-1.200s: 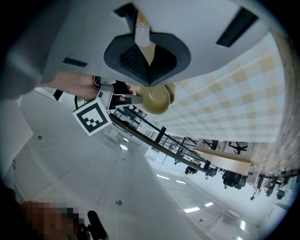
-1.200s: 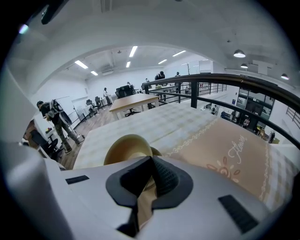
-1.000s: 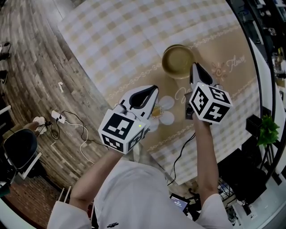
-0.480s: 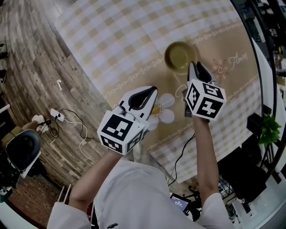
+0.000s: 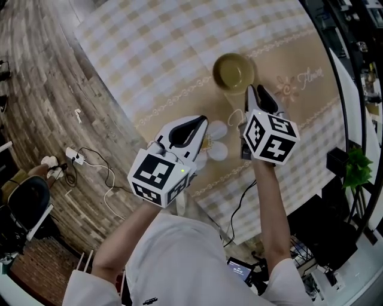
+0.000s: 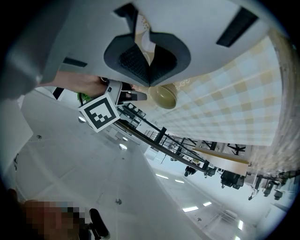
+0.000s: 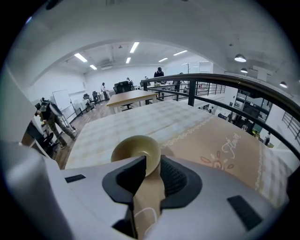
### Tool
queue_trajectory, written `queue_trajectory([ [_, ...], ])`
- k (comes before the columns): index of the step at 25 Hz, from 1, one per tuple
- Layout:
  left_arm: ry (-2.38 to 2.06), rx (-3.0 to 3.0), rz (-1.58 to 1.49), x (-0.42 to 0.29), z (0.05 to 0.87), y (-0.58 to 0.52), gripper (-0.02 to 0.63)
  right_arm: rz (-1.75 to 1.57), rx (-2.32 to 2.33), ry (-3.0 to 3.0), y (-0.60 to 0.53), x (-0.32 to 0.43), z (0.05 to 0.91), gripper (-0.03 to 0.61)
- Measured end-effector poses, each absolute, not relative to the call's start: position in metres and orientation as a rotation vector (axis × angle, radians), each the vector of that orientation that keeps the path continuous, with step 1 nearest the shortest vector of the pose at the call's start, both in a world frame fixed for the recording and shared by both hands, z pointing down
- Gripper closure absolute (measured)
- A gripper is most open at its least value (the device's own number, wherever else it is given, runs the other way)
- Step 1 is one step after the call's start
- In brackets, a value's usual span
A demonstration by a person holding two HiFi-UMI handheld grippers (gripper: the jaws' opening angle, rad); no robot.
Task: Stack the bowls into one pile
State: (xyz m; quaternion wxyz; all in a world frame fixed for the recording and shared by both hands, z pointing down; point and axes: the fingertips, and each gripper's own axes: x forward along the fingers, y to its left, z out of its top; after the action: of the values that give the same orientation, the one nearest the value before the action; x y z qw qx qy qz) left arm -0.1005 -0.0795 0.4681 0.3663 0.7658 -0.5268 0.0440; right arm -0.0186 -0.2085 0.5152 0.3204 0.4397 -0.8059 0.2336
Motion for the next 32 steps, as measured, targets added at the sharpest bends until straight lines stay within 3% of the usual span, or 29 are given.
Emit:
queue_trajectory([
  [12,-1.35,2.037,0.125,-0.057,0.427,-0.045,0.597,0.603,1.235,-2.274,-0.157,0.018,0.451,0.492],
  [32,-1.239,2.171,0.143,0.086,0.361,0.054,0.597,0.743,1.468,-2.298,-0.009,0.16,0.374,0.492],
])
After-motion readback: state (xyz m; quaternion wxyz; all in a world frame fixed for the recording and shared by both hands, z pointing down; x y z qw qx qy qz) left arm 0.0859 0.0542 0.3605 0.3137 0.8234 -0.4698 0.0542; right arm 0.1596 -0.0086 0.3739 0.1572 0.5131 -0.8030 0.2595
